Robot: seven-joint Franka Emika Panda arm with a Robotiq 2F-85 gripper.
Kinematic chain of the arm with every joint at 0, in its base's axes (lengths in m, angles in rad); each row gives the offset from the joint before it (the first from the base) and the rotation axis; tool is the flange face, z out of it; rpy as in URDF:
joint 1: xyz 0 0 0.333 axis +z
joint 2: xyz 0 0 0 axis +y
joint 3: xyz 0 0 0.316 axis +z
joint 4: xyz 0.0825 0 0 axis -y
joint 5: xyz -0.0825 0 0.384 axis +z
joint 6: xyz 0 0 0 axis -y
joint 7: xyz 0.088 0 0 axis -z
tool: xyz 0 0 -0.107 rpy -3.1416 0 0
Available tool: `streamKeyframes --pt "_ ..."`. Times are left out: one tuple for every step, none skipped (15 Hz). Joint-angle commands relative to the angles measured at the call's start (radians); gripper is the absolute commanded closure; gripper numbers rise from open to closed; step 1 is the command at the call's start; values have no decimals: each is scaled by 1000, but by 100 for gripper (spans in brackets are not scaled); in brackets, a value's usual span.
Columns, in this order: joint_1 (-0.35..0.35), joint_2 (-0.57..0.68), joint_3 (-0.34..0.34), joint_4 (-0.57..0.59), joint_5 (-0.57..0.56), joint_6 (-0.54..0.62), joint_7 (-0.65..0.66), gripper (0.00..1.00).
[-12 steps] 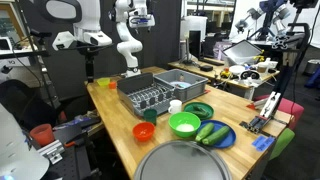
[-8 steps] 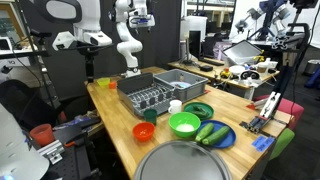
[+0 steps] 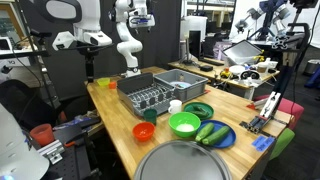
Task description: Pick up the cucumber and put it on the gray tray
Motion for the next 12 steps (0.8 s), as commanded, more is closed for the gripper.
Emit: streamKeyframes --pt "-15 -1 14 2 8 -5 -7 0" --pt "-21 2 18 4 -2 -4 3 0" --pt "-29 0 22 4 -10 3 12 0" --pt "-40 -3 24 3 -18 16 25 0" --pt "-55 -7 23 2 -23 38 40 0" --pt "-68 -7 18 3 -24 56 51 0" --pt "-89 -3 8 7 -26 76 63 0" --pt "-106 1 0 13 -31 90 69 0" --pt "-132 7 -10 23 -40 104 76 0" --pt "-153 15 -19 33 -49 114 80 0" --pt "-175 25 -36 51 -58 118 79 0" --pt "-192 34 -46 67 -63 122 81 0"
